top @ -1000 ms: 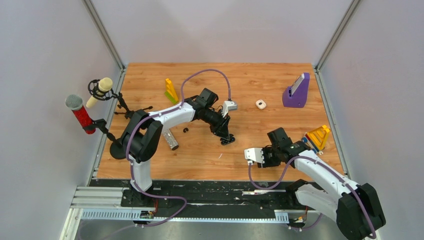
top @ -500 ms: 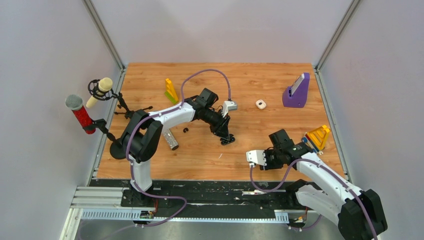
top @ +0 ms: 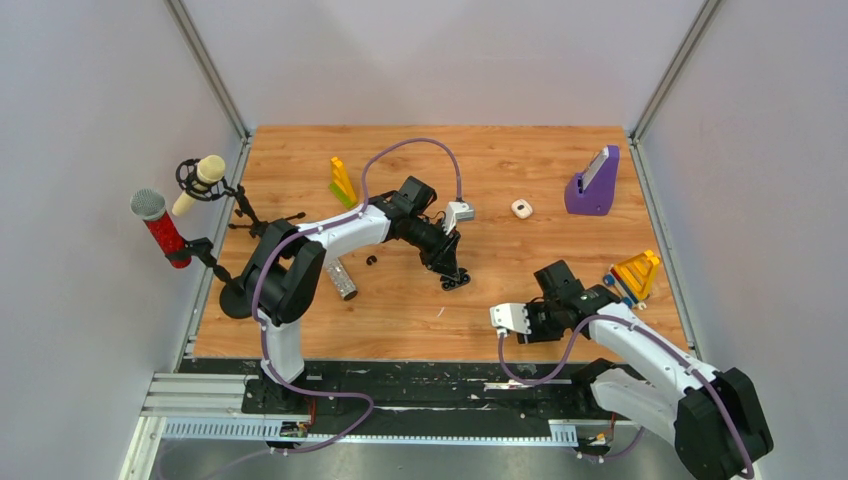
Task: Insert the wireless bluetooth earbuds into the charging case
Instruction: Pick up the earbud from the center of the board.
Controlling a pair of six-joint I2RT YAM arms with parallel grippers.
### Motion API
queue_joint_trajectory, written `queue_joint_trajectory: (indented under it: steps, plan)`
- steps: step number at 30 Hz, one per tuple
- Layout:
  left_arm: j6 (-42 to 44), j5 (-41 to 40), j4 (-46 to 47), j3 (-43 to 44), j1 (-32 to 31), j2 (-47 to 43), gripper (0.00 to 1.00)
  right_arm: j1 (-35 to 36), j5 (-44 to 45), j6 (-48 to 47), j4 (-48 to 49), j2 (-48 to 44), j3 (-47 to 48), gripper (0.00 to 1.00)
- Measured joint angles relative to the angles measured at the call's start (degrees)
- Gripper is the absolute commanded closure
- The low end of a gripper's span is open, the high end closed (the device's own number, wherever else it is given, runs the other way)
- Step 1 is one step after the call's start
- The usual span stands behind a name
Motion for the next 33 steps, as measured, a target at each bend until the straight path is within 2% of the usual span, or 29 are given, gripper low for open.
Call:
queue_joint_trajectory:
  steps: [12,15,17,23,33]
  plan:
    - [0.0,0.0,-0.1,0.0,0.0,0.0,0.82,0.1,0.0,0.0,3.0,0.5,-0.3,0.64]
    - [0.0,0.0,-0.1,0.0,0.0,0.0,0.82,0.3,0.0,0.0,3.7,0.8,-0.3,0.69]
    - [0.0,0.0,-0.1,0.0,0.0,0.0,0.82,0.5,0.1,0.1,4.6,1.1,-0.3,0.78]
    - [0.0,0.0,-0.1,0.0,0.0,0.0,0.82,1.0,0.6,0.4,8.4,2.4,-0.3,0.91]
    - [0.0,0.0,-0.1,0.0,0.0,0.0,0.82,1.2,1.0,1.2,6.9,2.0,1.0,0.96]
